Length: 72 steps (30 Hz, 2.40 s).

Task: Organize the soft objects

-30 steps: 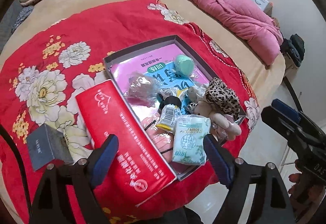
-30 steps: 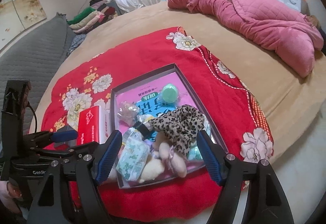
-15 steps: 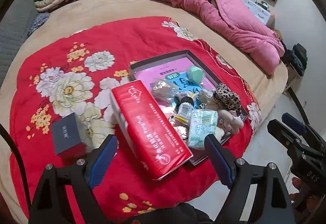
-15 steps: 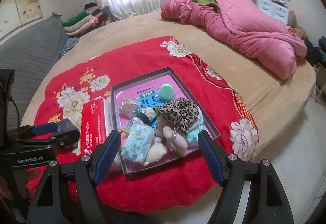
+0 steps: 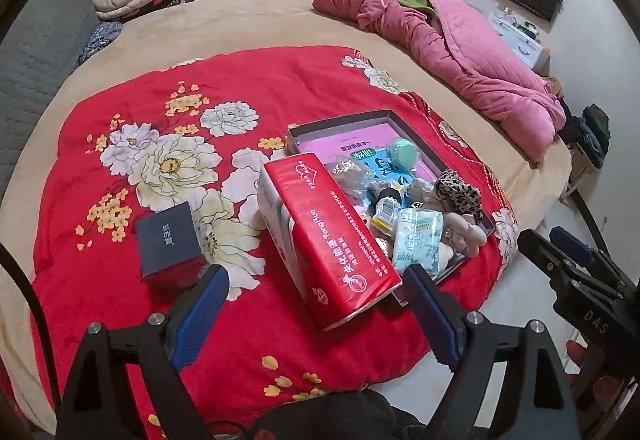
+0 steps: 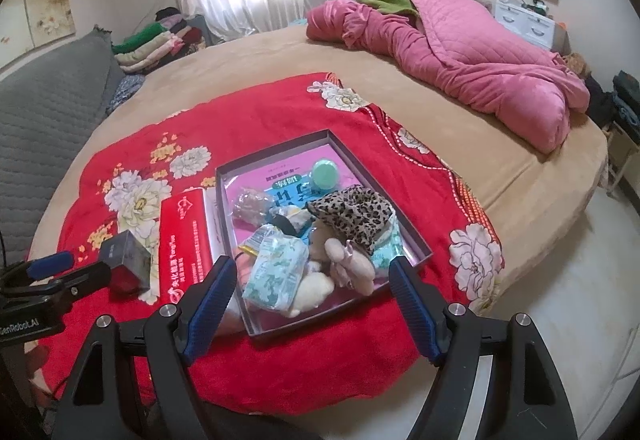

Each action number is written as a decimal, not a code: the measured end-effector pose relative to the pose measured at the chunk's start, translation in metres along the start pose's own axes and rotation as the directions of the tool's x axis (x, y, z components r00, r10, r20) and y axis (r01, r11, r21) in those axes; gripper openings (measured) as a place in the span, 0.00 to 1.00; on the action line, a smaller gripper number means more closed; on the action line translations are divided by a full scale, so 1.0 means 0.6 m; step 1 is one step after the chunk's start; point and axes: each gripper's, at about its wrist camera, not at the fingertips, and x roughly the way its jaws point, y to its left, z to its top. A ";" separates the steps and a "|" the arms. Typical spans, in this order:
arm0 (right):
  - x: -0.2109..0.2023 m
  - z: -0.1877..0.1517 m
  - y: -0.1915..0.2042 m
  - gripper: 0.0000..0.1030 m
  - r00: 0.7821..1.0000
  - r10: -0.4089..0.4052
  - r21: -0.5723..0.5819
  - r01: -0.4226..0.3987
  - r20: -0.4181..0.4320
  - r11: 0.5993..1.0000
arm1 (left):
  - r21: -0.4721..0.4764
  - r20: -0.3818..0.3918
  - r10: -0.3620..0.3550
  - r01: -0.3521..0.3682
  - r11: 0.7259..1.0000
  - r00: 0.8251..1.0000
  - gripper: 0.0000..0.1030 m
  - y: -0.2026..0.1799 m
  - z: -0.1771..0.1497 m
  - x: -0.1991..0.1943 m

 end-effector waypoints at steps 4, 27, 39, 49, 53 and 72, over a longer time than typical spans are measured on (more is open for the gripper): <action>-0.011 -0.013 0.007 0.77 1.000 -0.011 0.012 0.011 0.010 1.000 | 0.001 0.009 0.002 -0.002 1.000 1.000 0.86 -0.002 -0.009 -0.006; -0.078 -0.116 0.050 0.77 0.996 -0.070 0.042 0.067 0.054 0.997 | 0.067 0.021 0.001 -0.002 0.998 1.000 0.86 -0.019 -0.086 -0.024; -0.090 -0.160 0.042 0.77 0.994 -0.076 0.083 0.070 0.083 0.994 | 0.084 0.047 -0.003 -0.001 0.996 0.999 0.86 -0.027 -0.134 -0.033; -0.092 -0.179 0.045 0.77 0.994 -0.075 0.105 0.066 0.084 0.992 | 0.101 0.056 0.007 -0.013 0.995 0.998 0.86 -0.030 -0.155 -0.041; -0.091 -0.182 0.041 0.77 0.994 -0.078 0.115 0.069 0.074 0.991 | 0.086 0.059 0.014 -0.019 0.996 0.998 0.86 -0.020 -0.159 -0.042; -0.096 -0.188 0.062 0.77 0.995 -0.072 0.074 0.066 0.068 0.995 | 0.039 0.065 0.022 -0.025 0.999 0.998 0.86 0.006 -0.159 -0.051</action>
